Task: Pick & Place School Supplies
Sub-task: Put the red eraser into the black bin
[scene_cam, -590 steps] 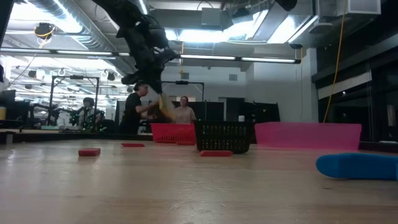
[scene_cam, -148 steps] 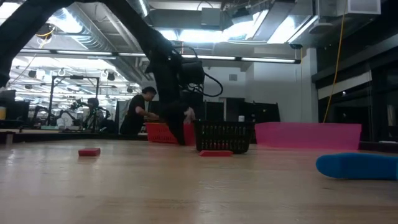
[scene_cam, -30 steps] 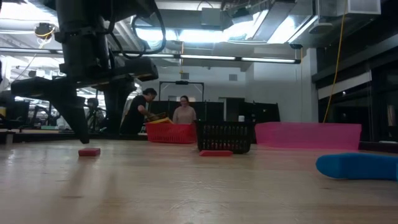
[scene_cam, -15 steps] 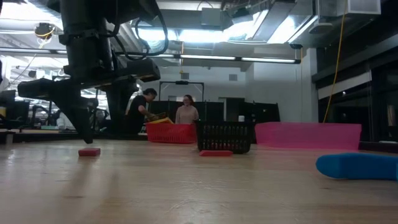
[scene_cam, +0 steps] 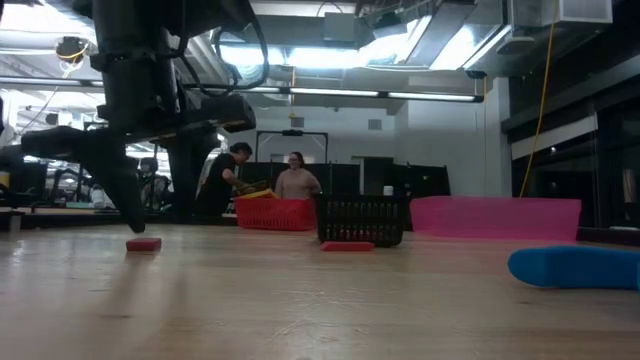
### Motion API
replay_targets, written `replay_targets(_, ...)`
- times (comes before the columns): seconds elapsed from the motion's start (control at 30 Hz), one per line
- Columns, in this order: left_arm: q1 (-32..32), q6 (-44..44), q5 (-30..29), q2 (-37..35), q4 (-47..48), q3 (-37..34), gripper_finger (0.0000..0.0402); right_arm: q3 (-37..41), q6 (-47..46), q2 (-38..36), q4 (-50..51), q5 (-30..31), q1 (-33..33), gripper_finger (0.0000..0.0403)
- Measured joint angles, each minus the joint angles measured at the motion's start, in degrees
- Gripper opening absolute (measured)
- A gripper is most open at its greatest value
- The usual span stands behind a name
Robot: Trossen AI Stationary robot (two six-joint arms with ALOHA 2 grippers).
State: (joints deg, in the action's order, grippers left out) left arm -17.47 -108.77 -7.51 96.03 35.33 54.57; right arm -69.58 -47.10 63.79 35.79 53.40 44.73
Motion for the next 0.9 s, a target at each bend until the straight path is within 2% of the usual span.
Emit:
replay_targets(0.4,-0.3,0.0,1.2,1.5,-1.6,0.1,0.0192,0.0,0.0,0.0,0.2,0.2,0.0,0.0091)
replay_targets(0.9,-1.3,0.3,3.5,1.8,4.2,0.0,0.0189,0.0,-0.2,0.0,0.2,0.2,0.0,0.0091)
